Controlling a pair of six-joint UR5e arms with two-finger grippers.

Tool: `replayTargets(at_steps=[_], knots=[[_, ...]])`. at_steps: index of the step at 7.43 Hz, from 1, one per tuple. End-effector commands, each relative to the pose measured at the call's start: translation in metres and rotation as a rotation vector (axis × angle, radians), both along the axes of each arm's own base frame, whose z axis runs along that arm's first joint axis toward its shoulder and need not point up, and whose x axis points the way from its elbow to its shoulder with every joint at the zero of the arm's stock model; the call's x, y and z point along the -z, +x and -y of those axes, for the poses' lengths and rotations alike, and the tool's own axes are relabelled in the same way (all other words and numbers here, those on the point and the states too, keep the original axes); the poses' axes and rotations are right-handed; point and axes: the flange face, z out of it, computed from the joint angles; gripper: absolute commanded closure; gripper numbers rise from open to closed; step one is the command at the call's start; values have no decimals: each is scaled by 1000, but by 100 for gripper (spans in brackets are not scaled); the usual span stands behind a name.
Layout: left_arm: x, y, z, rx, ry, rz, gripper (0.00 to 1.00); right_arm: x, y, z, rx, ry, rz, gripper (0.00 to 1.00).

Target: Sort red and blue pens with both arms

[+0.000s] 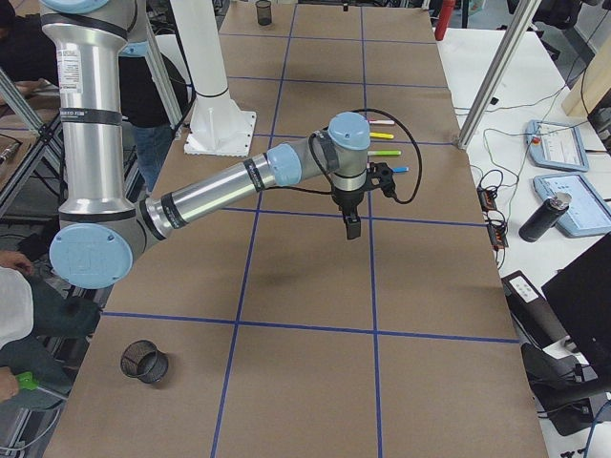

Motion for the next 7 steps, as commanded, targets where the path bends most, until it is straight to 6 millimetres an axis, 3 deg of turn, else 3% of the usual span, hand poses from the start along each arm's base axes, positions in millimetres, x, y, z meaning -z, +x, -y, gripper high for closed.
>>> replayTargets(at_steps=[1, 2, 3, 4, 6, 7], knots=[[41, 58, 22, -20, 11, 2, 1, 1, -3, -4, 8, -6, 13, 0], [65, 84, 35, -41, -5, 0, 1, -1, -3, -5, 11, -9, 15, 0], [101, 97, 53, -46, -43, 14, 1, 0, -3, -5, 12, -7, 15, 0], [131, 134, 55, -100, -73, 33, 1, 0, -3, -5, 15, 0, 12, 0], [162, 203, 86, -78, -100, 94, 1, 0, -10, -5, 25, -5, 11, 0], [180, 227, 105, -79, -112, 93, 1, 1, -14, -5, 28, -8, 12, 0]])
